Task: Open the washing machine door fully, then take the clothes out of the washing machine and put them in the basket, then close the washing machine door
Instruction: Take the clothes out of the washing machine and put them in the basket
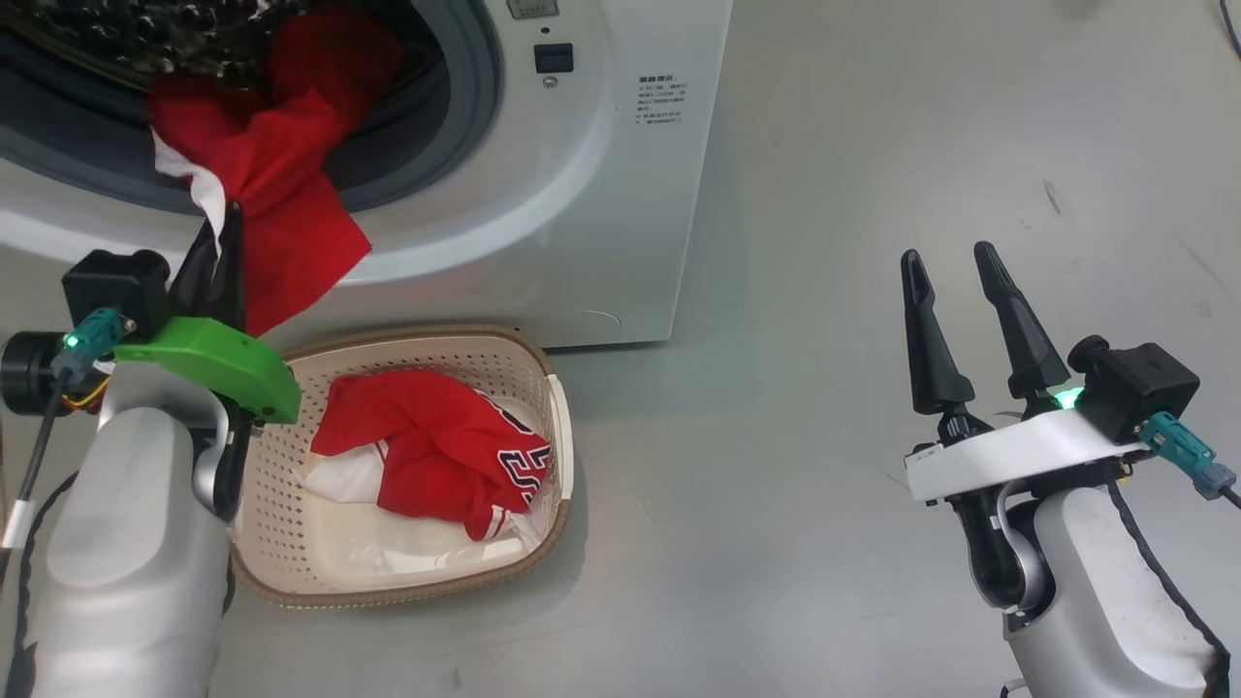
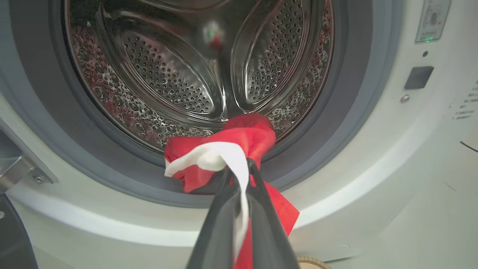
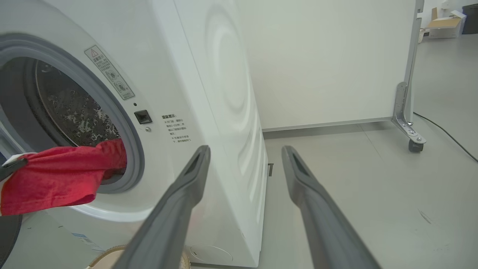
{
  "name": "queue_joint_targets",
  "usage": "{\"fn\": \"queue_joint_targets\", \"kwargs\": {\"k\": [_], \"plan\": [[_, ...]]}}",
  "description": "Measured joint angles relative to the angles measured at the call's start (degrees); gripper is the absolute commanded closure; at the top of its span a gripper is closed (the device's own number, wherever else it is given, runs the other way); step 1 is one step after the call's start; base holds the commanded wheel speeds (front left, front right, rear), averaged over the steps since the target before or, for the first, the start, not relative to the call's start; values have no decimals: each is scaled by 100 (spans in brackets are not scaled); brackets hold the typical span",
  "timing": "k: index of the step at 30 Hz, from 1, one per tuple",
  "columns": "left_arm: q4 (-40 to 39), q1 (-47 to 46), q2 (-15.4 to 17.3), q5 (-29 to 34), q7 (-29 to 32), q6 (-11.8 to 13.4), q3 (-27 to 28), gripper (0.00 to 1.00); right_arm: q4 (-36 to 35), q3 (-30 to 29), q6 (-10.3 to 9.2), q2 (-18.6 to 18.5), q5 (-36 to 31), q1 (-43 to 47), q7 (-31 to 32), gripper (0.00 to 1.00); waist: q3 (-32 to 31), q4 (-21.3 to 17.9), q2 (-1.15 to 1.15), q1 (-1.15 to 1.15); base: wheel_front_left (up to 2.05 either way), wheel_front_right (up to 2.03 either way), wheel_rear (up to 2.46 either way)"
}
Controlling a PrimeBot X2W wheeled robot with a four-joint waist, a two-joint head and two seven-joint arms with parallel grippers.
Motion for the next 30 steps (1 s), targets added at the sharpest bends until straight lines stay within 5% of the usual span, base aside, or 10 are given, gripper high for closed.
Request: {"fn": "queue_joint_targets", "kwargs": {"k": [30], "plan": [[-2795, 648, -3, 152, -100, 125, 271, 100, -1, 55, 0, -74, 0, 243, 0, 0, -373, 244, 0, 0, 0, 0, 0]]}}
